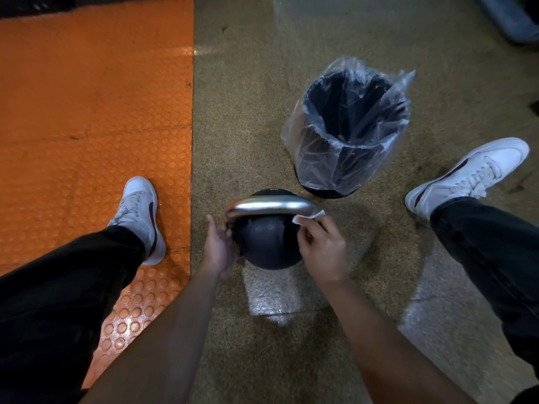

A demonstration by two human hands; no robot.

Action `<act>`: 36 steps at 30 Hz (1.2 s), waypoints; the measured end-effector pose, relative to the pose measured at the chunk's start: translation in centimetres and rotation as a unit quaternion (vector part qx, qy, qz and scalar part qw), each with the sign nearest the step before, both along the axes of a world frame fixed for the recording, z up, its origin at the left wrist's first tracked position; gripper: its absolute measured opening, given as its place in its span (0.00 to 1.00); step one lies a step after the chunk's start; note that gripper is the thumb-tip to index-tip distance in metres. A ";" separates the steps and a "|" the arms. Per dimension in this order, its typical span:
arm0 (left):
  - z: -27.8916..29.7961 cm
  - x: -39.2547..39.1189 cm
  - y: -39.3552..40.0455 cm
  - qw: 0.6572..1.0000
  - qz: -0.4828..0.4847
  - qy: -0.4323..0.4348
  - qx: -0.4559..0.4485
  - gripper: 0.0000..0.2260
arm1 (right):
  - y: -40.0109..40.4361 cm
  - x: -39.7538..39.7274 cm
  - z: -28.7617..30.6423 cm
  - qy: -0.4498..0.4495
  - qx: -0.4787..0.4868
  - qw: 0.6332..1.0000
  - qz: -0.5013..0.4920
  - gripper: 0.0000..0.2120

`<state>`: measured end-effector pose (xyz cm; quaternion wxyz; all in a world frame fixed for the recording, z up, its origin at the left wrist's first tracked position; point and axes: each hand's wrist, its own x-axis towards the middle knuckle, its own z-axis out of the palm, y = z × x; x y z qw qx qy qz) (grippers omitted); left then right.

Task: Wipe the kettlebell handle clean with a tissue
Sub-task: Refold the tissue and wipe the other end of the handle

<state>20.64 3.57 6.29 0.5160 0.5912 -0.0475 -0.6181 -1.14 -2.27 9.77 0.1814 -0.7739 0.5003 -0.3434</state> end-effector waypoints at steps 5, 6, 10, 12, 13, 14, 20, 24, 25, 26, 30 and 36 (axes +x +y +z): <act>0.0 0.2 0.0 1.000 0.003 0.013 -0.016 0.38 | 0.1 -0.4 -1.0 0.011 0.056 0.998 -0.038 0.10; 0.1 0.2 -0.1 1.000 0.001 0.013 -0.017 0.37 | 0.0 -0.8 -0.7 0.004 0.041 0.998 -0.044 0.10; 0.5 -0.2 0.0 1.000 0.003 0.011 -0.011 0.33 | -0.2 0.1 0.4 -0.023 -0.029 0.999 0.005 0.10; 0.6 -0.1 -0.1 1.000 0.001 0.012 -0.015 0.36 | 0.0 0.5 -0.1 0.001 0.010 1.000 0.010 0.11; 0.6 -0.1 -0.1 1.000 -0.001 0.011 -0.015 0.37 | 0.0 0.3 -0.5 0.015 0.043 0.999 0.005 0.10; 0.6 -0.1 0.0 1.000 -0.002 0.010 -0.012 0.38 | 0.0 -0.1 -0.9 0.020 0.064 0.998 -0.008 0.10; 0.8 -0.4 0.0 1.000 0.003 -0.004 -0.005 0.36 | -0.2 -1.2 0.0 -0.017 -0.005 1.000 -0.015 0.09; 1.0 -0.4 -0.1 1.000 0.004 0.003 -0.006 0.37 | 0.1 -0.3 -1.4 0.022 0.048 0.998 0.022 0.09; 0.9 -0.3 0.0 1.000 0.005 0.007 -0.003 0.38 | 0.1 -0.6 -1.6 0.019 0.055 0.998 -0.006 0.09; 0.8 -0.2 0.0 1.000 0.004 0.007 -0.003 0.39 | 0.1 -1.0 -1.5 0.010 0.049 0.998 -0.030 0.09; 0.8 -0.4 -0.1 1.000 0.004 0.009 -0.009 0.39 | -0.1 -0.5 -0.1 -0.002 -0.024 1.000 0.010 0.09; 0.4 0.0 -0.1 1.000 0.005 0.013 -0.005 0.40 | -0.1 -0.9 -1.3 0.021 0.046 0.998 -0.021 0.10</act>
